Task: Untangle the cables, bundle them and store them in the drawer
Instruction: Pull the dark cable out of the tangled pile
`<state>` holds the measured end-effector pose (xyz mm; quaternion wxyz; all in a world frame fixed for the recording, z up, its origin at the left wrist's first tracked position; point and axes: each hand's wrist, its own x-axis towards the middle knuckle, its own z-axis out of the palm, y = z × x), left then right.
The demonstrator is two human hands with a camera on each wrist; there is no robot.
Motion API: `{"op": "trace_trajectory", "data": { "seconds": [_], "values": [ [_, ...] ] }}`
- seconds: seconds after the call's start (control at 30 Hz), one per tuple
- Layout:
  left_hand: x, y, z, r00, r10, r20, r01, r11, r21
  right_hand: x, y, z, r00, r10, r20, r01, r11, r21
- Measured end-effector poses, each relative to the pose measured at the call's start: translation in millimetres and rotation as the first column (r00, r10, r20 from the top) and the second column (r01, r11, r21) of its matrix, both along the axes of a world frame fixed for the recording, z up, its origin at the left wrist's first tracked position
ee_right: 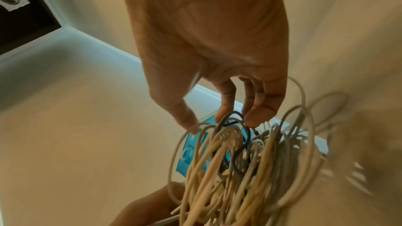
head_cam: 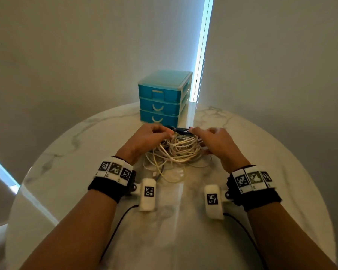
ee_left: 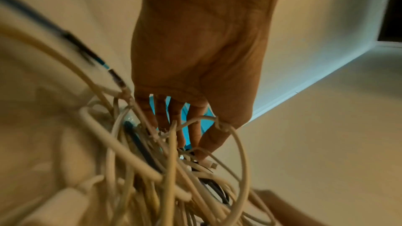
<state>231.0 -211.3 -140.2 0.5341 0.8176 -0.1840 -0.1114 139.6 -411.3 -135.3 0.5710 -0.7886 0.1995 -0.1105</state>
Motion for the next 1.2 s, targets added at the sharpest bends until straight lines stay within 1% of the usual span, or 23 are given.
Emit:
{"op": "trace_trajectory", "data": {
  "seconds": [0.03, 0.07, 0.1, 0.2, 0.27, 0.37, 0.43, 0.47, 0.5, 0.57, 0.63, 0.7, 0.77, 0.8, 0.83, 0.9, 0.97, 1.0, 1.03, 1.07, 1.13, 1.2],
  "values": [
    [0.6, 0.9, -2.5, 1.0, -0.003, -0.003, 0.003, 1.0, -0.001, 0.3, -1.2, -3.1, 1.0, -0.007, -0.003, 0.007, 0.999, -0.036],
    [-0.3, 2.6, -4.0, 1.0, -0.012, -0.007, 0.012, 1.0, -0.003, 0.9, -2.8, -5.5, 1.0, 0.005, -0.005, -0.005, 0.999, -0.038],
    [-1.6, 4.4, -5.3, 1.0, -0.022, -0.009, 0.022, 1.0, -0.006, 0.3, -3.8, -6.1, 1.0, 0.024, -0.001, -0.024, 1.0, -0.007],
    [-4.9, 10.0, -6.6, 0.997, -0.067, -0.038, 0.067, 0.998, -0.019, 0.1, -6.7, -6.6, 0.998, 0.049, 0.042, -0.056, 0.98, 0.192],
    [-9.1, 12.2, -5.5, 0.99, -0.123, -0.069, 0.12, 0.992, -0.042, -0.3, -6.7, -7.3, 0.996, 0.019, 0.089, -0.045, 0.952, 0.302],
    [-11.8, 13.2, -4.5, 0.986, -0.155, -0.054, 0.154, 0.988, -0.032, -3.2, -1.5, -7.4, 0.983, -0.017, 0.184, -0.069, 0.892, 0.447],
    [-13.1, 13.2, -7.4, 0.989, -0.132, -0.071, 0.126, 0.989, -0.077, -4.7, -0.9, -6.0, 0.979, -0.007, 0.204, -0.081, 0.905, 0.418],
    [-13.4, 13.9, -9.5, 0.99, -0.112, -0.08, 0.104, 0.989, -0.107, -6.0, -1.0, -4.0, 0.983, -0.003, 0.182, -0.064, 0.93, 0.362],
    [-13.3, 14.4, -11.2, 0.993, -0.088, -0.079, 0.076, 0.988, -0.136, -8.0, -1.7, -1.1, 0.99, 0.0, 0.144, -0.044, 0.951, 0.305],
    [-12.1, 16.1, -12.7, 0.995, -0.069, -0.076, 0.052, 0.975, -0.215, -8.0, -6.3, -0.2, 1.0, 0.005, 0.019, -0.008, 0.984, 0.177],
    [-11.0, 16.2, -12.5, 0.989, -0.104, -0.103, 0.068, 0.95, -0.306, -5.8, -12.0, -4.1, 0.996, 0.027, -0.086, -0.021, 0.997, 0.073],
    [-11.1, 14.2, -11.1, 0.981, -0.16, -0.114, 0.104, 0.916, -0.388, -3.2, -19.2, -10.4, 0.99, 0.032, -0.135, -0.027, 0.999, 0.038],
    [-12.3, 12.1, -10.4, 0.975, -0.198, -0.1, 0.132, 0.88, -0.457, -2.5, -25.6, -14.2, 0.985, 0.072, -0.156, -0.069, 0.997, 0.025],
    [-13.2, 11.6, -10.1, 0.978, -0.193, -0.082, 0.133, 0.872, -0.471, -3.3, -26.8, -15.1, 0.987, 0.093, -0.128, -0.088, 0.995, 0.043],
    [-13.8, 11.1, -9.6, 0.983, -0.174, -0.057, 0.126, 0.871, -0.474, -4.0, -27.3, -14.7, 0.993, 0.1, -0.066, -0.094, 0.992, 0.086],
    [-12.6, 11.5, -8.1, 0.992, -0.128, -0.009, 0.108, 0.873, -0.475, -4.7, -21.1, -9.5, 0.991, 0.051, 0.125, -0.073, 0.981, 0.181],
    [-9.6, 14.0, -4.2, 0.995, -0.1, 0.019, 0.096, 0.874, -0.477, -6.1, -13.1, -1.6, 0.943, -0.018, 0.331, -0.055, 0.976, 0.211],
    [-7.3, 15.4, -2.4, 0.996, -0.089, 0.032, 0.093, 0.876, -0.473, -7.3, -9.6, 2.6, 0.914, -0.019, 0.405, -0.066, 0.979, 0.195],
    [-6.5, 16.9, -0.4, 0.995, -0.089, 0.045, 0.1, 0.876, -0.471, -9.1, -7.4, 5.4, 0.895, 0.004, 0.446, -0.09, 0.981, 0.172],
    [-6.5, 17.8, 0.7, 0.995, -0.083, 0.051, 0.097, 0.879, -0.467, -11.7, -5.2, 7.2, 0.89, 0.043, 0.454, -0.126, 0.98, 0.154],
    [-10.5, 15.9, 2.6, 0.998, -0.041, 0.043, 0.056, 0.895, -0.442, -16.5, -1.8, 8.9, 0.9, 0.123, 0.417, -0.203, 0.967, 0.152],
    [-13.6, 12.5, 1.6, 0.993, -0.002, 0.116, 0.042, 0.937, -0.348, -18.1, -1.1, 8.9, 0.914, 0.152, 0.377, -0.227, 0.96, 0.162]
  ]
}}
